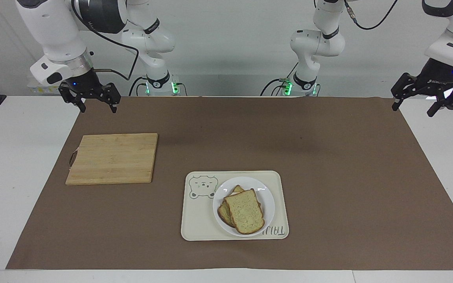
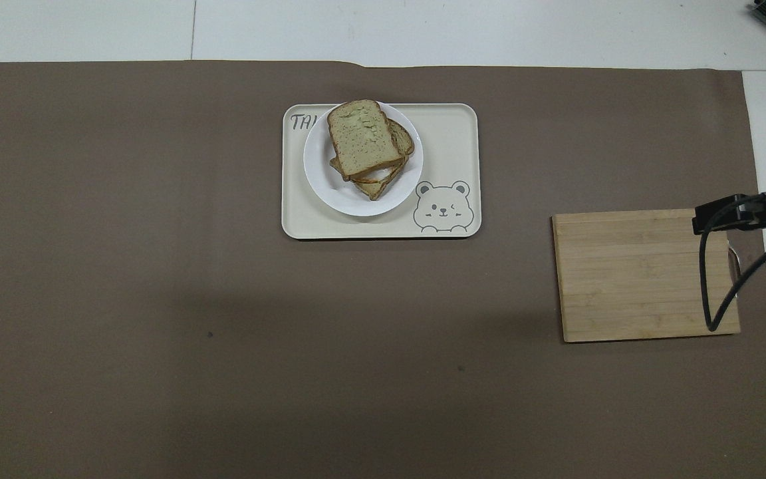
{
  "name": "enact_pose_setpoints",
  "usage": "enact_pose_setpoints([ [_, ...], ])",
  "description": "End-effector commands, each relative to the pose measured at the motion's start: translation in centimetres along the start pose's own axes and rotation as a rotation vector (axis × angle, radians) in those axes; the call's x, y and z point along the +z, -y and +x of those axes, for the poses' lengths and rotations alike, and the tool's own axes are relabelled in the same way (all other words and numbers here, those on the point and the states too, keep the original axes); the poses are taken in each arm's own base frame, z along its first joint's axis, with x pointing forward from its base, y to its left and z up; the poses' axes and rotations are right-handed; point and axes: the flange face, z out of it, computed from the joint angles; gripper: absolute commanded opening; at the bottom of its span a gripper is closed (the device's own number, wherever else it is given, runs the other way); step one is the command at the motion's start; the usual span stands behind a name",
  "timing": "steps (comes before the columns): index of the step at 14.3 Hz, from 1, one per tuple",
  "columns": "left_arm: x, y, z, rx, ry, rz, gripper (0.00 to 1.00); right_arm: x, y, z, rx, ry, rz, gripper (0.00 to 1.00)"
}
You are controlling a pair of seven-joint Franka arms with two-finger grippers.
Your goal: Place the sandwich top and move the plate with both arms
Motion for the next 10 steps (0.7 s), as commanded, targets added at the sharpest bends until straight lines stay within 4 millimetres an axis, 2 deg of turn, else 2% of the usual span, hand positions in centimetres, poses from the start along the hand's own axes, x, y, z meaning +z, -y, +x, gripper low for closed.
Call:
enact_pose_setpoints([
  [1,-3.8,-0.4,-2.9,-0.01,0.003,-0.001,1.0,-0.2,0.0,0.3,0.013,0.009,-0.006,1.0],
  [2,-4.7,-0.5,-3.8,-0.011,0.007,-0.007,1.0,-0.2,0.0,0.3,0.013,0.009,-0.006,1.0],
  [5,-5.6,-1.1,-5.2,-0.002,0.056,0.004,1.0,-0.2,0.0,0.3,0.013,0.009,-0.006,1.0],
  [7,-5.6,-1.3,-5.5,-0.006,0.07,-0.003,1.0,-0.2,0.0,0.3,0.013,0.009,-0.006,1.0],
  [9,-6.0,-1.7,-6.8,-0.04,0.112,-0.014,1.0,-0.2,0.0,0.3,0.013,0.009,-0.004,1.0],
  [10,-5.6,-2.3,-7.0,-0.054,0.127,-0.013,1.0,-0.2,0.0,0.3,0.013,0.01,-0.006,1.0],
])
